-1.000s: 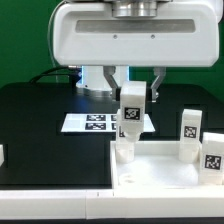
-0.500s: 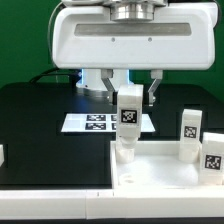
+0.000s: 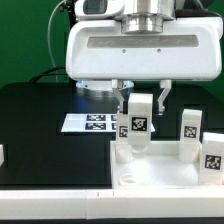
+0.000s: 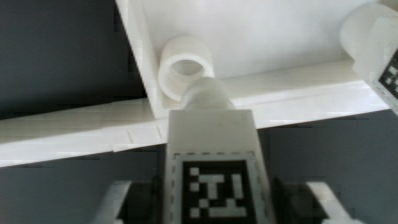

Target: Assemble square table

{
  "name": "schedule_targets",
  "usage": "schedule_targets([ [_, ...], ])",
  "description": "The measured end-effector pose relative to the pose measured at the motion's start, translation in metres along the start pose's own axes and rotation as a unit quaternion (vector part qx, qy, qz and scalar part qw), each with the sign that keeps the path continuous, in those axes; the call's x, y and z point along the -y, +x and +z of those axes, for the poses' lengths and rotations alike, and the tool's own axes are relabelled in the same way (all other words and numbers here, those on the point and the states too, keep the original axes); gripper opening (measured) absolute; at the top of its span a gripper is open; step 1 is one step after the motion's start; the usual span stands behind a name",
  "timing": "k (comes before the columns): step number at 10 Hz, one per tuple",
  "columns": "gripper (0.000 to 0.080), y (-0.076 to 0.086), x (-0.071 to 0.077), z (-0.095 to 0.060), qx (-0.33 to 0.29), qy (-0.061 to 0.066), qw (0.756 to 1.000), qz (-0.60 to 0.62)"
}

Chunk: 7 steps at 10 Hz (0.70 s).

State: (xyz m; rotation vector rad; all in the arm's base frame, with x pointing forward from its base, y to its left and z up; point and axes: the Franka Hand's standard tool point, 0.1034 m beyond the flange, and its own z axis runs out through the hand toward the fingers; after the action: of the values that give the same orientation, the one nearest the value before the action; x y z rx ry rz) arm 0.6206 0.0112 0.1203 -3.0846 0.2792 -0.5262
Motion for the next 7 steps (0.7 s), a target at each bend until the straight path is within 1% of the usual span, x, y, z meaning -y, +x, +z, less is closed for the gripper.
schedule_targets([
  [1, 0.0284, 0.000, -0.001, 0.001, 0.000, -0.001, 1.000, 0.000],
  [3, 0.0284, -0.003, -0.007, 0.012, -0.027, -0.007, 1.000, 0.000],
  [6, 0.0284, -0.009, -0.007, 0.020, -0.024, -0.010, 1.000, 0.000],
  [7, 0.0284, -0.008, -0.007, 0.021, -0.024, -0.010, 1.000, -0.001],
])
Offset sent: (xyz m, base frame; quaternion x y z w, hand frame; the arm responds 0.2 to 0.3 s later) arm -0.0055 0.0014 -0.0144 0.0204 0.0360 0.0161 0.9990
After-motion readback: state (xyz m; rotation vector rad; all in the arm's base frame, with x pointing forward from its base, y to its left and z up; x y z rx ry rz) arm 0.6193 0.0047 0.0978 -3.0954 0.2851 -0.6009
